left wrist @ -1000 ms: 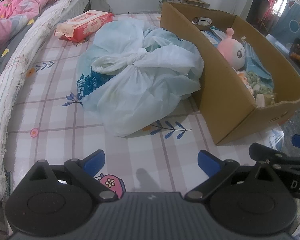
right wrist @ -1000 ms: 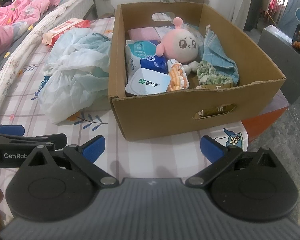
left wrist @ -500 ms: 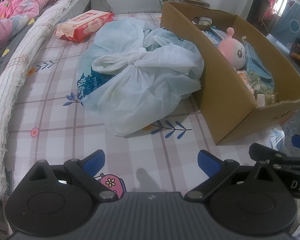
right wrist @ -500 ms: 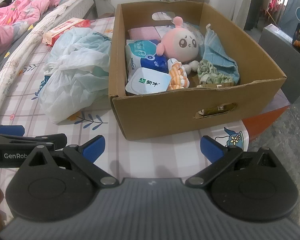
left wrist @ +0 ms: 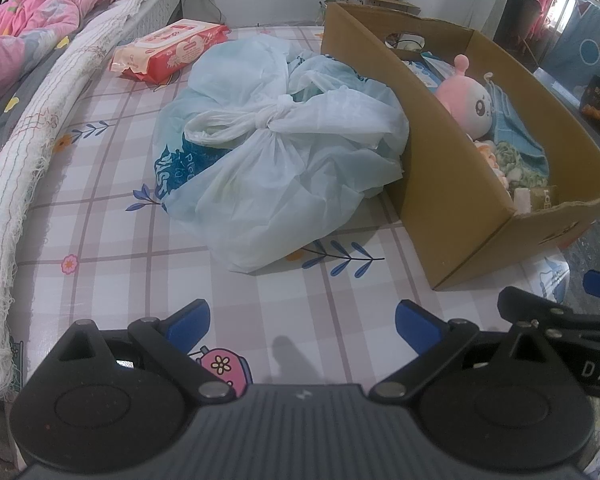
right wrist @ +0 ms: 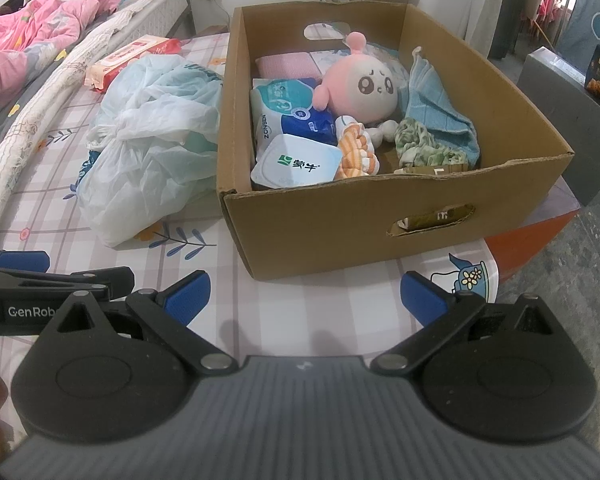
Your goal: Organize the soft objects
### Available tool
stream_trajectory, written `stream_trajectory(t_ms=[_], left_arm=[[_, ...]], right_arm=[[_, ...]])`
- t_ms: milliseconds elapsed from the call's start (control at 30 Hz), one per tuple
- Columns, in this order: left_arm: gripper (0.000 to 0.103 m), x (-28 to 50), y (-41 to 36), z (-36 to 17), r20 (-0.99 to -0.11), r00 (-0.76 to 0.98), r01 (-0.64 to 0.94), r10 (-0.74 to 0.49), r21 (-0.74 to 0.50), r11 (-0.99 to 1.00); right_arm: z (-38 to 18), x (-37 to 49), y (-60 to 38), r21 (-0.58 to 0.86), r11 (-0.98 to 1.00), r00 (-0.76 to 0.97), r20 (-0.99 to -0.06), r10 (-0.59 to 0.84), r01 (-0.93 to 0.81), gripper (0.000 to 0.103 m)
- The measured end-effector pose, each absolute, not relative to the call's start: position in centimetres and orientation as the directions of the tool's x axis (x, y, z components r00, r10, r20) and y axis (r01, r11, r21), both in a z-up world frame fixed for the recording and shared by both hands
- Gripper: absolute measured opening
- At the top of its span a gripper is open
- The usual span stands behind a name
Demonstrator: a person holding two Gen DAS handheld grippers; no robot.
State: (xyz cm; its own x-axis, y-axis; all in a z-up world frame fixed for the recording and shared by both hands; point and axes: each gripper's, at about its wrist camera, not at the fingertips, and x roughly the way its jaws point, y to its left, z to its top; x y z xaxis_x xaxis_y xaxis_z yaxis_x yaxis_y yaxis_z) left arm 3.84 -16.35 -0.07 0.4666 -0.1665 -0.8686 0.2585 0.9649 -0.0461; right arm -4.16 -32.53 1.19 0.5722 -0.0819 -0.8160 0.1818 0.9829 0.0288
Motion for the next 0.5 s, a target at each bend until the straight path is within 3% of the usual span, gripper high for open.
stream_trajectory(t_ms=[500], left_arm=[[0.100, 3.73, -16.40, 0.02, -0.868, 0.468, 0.259, -0.167, -0.046, 0.965]], right_arm=[[1.09, -4.23, -32.58, 0.030, 0.983, 0.573, -0.815, -0.081, 0.182, 0.102]])
